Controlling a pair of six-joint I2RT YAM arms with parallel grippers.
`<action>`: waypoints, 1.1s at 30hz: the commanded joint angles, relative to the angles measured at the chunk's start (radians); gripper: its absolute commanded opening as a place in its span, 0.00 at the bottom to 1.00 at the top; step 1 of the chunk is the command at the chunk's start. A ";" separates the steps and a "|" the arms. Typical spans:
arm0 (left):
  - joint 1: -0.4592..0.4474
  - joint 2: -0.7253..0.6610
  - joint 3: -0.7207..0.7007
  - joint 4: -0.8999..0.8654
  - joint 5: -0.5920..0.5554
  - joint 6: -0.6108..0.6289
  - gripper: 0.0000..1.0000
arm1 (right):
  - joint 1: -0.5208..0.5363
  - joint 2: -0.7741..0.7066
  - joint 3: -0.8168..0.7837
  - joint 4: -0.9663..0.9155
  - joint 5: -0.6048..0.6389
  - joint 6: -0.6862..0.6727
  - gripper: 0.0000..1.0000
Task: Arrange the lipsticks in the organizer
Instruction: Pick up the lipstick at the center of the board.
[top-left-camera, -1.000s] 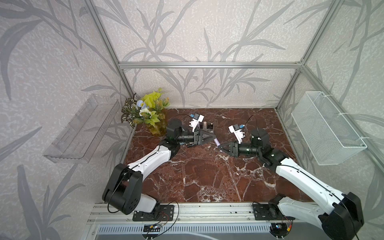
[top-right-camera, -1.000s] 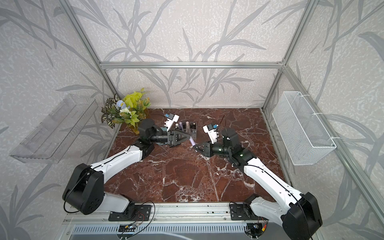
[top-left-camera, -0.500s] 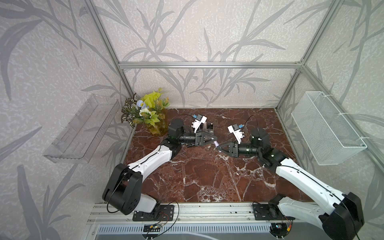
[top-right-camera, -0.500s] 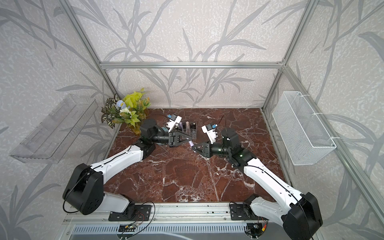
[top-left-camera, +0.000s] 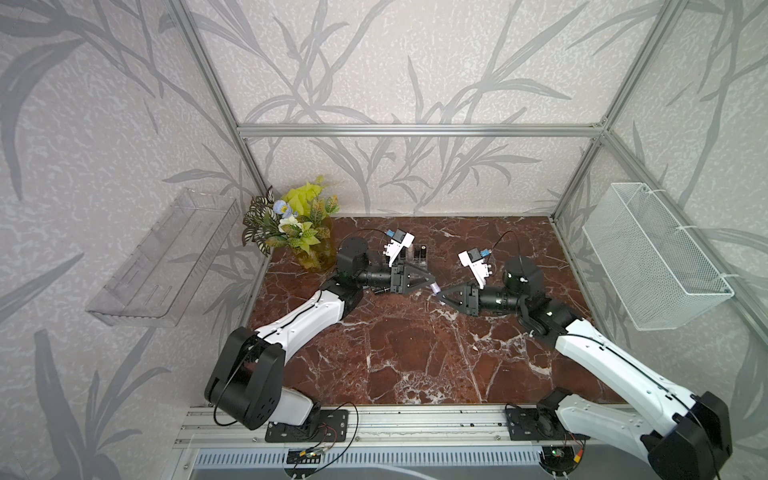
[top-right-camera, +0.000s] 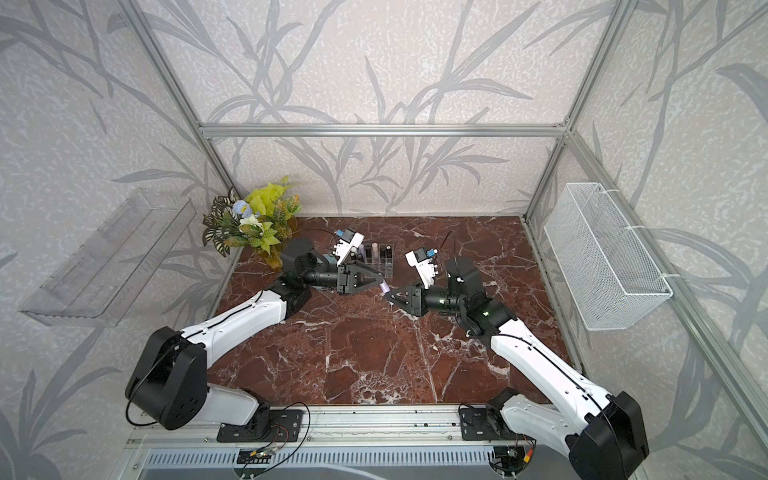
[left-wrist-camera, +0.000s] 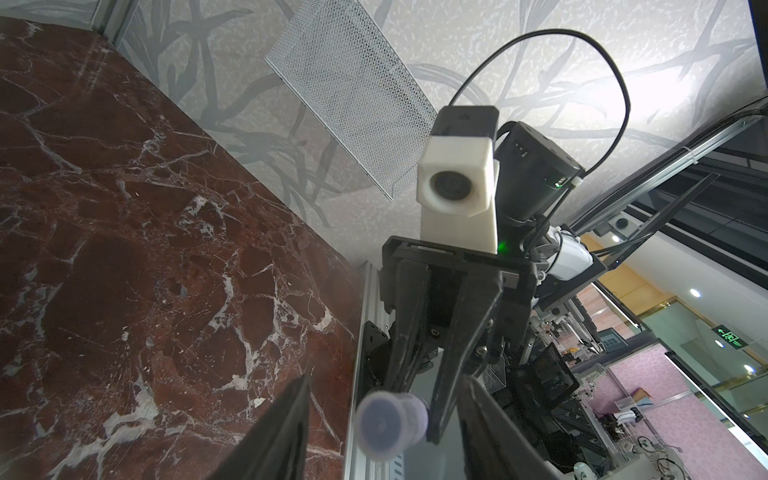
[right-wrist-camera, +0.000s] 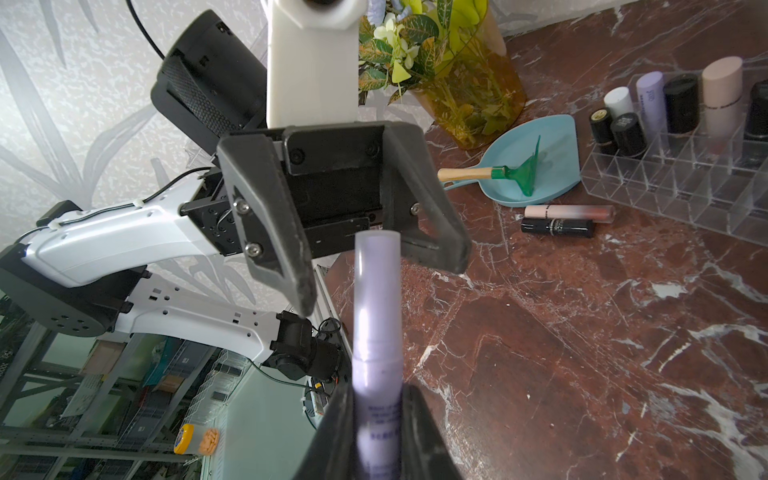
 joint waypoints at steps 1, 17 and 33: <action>-0.005 -0.011 0.034 0.012 0.021 0.016 0.51 | 0.001 -0.011 0.022 -0.005 0.000 -0.018 0.13; -0.004 -0.035 0.068 -0.153 -0.048 0.159 0.14 | -0.001 -0.025 0.021 -0.041 0.071 -0.041 0.59; -0.046 -0.035 0.152 -0.548 -1.019 0.582 0.09 | -0.002 -0.031 0.017 -0.128 0.318 -0.088 0.97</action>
